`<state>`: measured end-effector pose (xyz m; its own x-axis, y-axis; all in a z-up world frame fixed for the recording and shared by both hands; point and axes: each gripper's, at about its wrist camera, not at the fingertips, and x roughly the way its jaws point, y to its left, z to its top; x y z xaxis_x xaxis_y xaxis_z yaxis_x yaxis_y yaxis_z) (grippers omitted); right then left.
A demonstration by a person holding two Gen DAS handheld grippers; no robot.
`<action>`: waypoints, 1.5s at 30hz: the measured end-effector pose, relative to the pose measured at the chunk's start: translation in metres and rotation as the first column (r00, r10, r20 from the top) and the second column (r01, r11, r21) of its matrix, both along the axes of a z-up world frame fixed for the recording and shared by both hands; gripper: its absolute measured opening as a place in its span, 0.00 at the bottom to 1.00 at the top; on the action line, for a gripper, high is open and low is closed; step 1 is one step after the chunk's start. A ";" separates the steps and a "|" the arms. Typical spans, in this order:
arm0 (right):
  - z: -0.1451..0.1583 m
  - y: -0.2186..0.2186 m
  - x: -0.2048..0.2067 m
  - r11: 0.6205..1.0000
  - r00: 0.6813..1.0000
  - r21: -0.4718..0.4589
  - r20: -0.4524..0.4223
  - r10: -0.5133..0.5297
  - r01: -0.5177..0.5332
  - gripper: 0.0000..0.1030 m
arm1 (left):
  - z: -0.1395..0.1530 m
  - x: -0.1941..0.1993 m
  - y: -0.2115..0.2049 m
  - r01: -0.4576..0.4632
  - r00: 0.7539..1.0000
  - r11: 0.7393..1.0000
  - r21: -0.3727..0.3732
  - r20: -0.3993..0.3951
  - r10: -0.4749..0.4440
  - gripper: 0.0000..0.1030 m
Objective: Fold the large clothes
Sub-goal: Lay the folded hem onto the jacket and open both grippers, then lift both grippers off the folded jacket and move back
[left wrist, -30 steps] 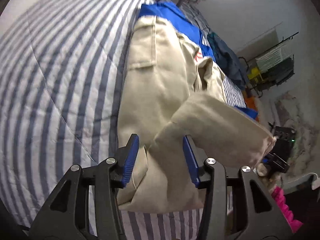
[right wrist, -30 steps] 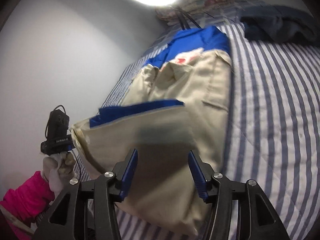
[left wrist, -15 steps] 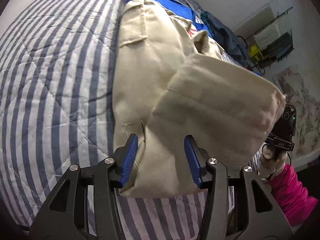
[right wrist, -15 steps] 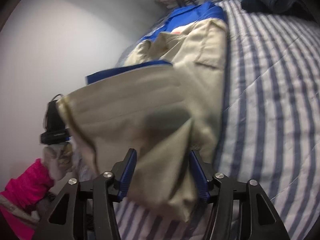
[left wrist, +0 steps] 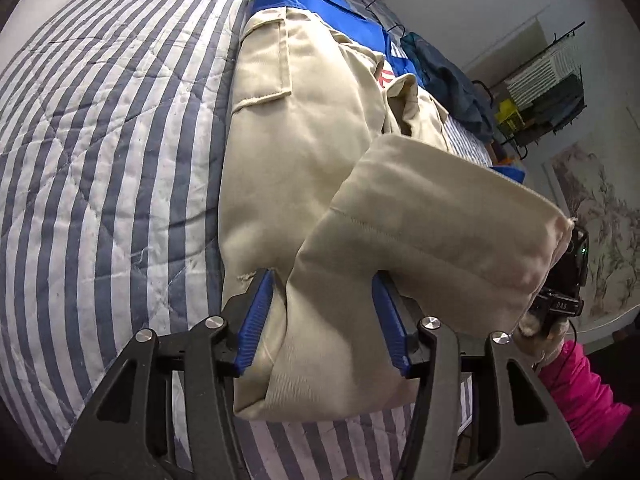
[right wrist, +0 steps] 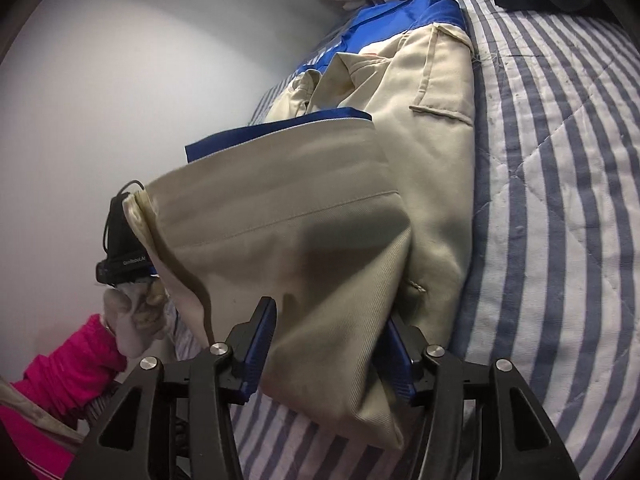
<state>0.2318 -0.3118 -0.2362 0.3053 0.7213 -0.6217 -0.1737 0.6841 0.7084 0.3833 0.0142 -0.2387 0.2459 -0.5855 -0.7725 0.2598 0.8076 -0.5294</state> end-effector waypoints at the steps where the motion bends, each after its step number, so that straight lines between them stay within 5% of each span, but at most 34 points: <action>1: 0.000 0.001 0.000 1.000 1.000 0.018 0.000 0.010 -0.010 0.52 | 0.001 0.001 0.001 0.001 1.000 1.000 -0.006 0.007 -0.001 0.52; 3: 0.003 0.005 -0.001 1.000 1.000 -0.006 0.013 0.019 -0.019 0.35 | 0.004 0.002 0.005 0.006 1.000 1.000 -0.028 0.028 -0.005 0.52; 6: 0.000 0.001 -0.002 1.000 1.000 0.010 0.012 0.011 -0.011 0.24 | 0.001 0.009 0.007 0.010 1.000 0.997 -0.083 0.018 -0.008 0.55; 12: -0.008 -0.001 0.003 0.998 1.000 0.058 -0.011 -0.009 0.010 0.37 | -0.014 0.015 -0.010 0.079 0.997 0.991 -0.107 0.005 -0.079 0.55; 13: -0.009 0.002 0.006 0.998 1.000 0.061 -0.012 -0.011 0.012 0.37 | -0.015 0.014 -0.013 0.089 0.996 0.992 -0.084 0.014 -0.088 0.51; 15: -0.009 0.009 0.009 0.999 1.000 0.053 -0.009 -0.008 0.008 0.37 | -0.014 0.011 -0.017 0.094 0.995 0.994 -0.054 0.026 -0.093 0.19; 16: -0.008 0.012 0.008 0.999 1.000 0.037 -0.002 -0.007 0.007 0.34 | -0.012 0.008 -0.017 0.084 0.996 0.996 -0.039 0.029 -0.083 0.12; 18: -0.003 0.015 0.005 1.000 1.000 -0.010 0.008 -0.003 0.003 0.17 | -0.004 0.002 -0.017 0.063 0.997 0.998 -0.022 0.045 -0.062 0.06; 24: 0.046 0.016 -0.018 0.999 0.995 -0.035 0.101 0.004 -0.001 0.06 | 0.046 -0.037 0.002 -0.053 0.987 0.998 0.019 0.153 0.050 0.04; 28: 0.057 0.002 -0.032 0.998 0.991 -0.033 0.129 -0.046 0.051 0.05 | 0.036 -0.030 0.017 -0.167 0.980 0.980 0.106 0.127 0.153 0.04; 33: 0.009 -0.009 -0.015 0.974 0.978 -0.124 -0.061 -0.200 0.192 0.05 | 0.006 -0.021 -0.002 -0.174 0.981 0.950 0.260 0.129 0.145 0.05; 38: 0.031 -0.016 -0.028 0.949 0.976 -0.234 0.004 -0.218 0.212 0.26 | 0.040 -0.034 0.019 -0.217 0.964 0.947 0.239 0.203 0.170 0.06; 45: 0.069 -0.025 -0.030 0.940 0.969 -0.245 0.131 -0.211 0.238 0.26 | 0.059 -0.047 -0.008 -0.118 0.960 0.959 0.259 0.277 0.044 0.06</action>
